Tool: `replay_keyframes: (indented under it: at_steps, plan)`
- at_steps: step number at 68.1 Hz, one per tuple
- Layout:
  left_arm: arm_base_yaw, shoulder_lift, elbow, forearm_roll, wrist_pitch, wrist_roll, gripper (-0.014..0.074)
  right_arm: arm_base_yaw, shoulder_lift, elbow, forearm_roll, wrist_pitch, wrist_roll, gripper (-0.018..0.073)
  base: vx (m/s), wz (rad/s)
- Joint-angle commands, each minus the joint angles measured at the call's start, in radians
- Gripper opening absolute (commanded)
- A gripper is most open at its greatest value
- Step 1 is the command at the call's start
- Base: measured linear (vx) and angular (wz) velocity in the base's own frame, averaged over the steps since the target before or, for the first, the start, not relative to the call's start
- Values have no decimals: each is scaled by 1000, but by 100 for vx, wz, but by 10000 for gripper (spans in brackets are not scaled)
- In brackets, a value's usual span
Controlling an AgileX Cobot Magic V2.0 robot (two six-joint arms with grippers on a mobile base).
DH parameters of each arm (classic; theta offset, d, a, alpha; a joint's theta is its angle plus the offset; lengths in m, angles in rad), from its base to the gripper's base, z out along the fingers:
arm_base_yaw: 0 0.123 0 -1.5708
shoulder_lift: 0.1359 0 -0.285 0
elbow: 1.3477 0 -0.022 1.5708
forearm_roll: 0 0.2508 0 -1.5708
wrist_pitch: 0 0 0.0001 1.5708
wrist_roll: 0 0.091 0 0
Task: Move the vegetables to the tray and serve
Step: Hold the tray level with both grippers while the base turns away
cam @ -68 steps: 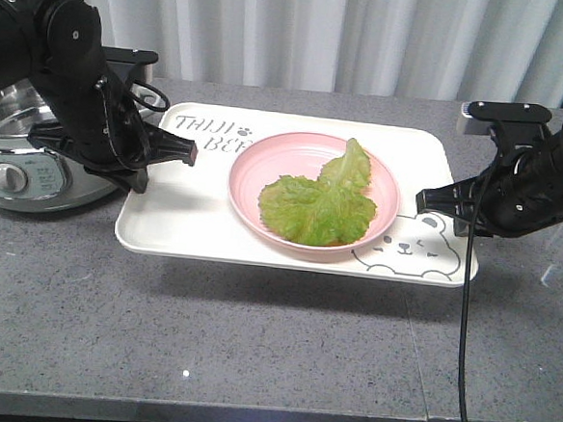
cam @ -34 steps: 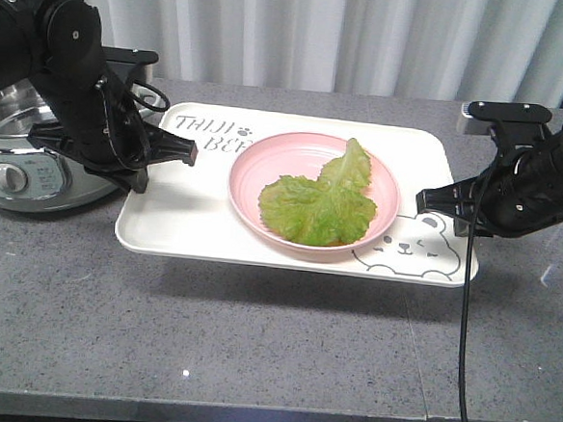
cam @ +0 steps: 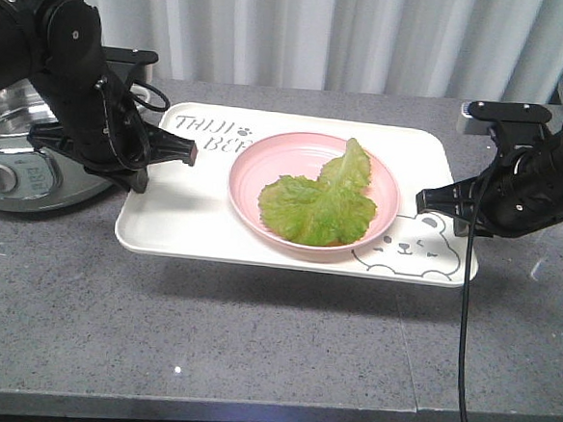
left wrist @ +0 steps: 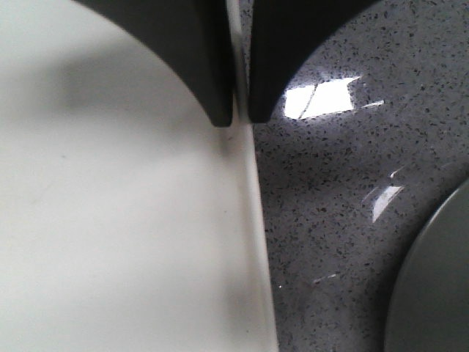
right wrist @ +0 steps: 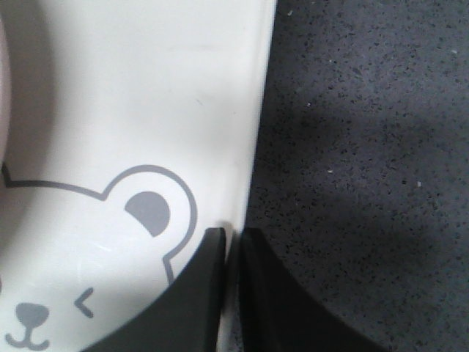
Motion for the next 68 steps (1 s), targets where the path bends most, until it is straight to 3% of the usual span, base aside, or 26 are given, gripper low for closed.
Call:
replay_keyframes:
  at_steps: [1, 68]
  plan:
    - [-14, -60, -29, -15, -43, 19, -7, 3, -47, -28, 0, -60, -22, -4, -2, -6]
    - [-14, -60, -29, -15, -43, 19, -7, 3, -47, -28, 0, -60, -22, -4, -2, -17]
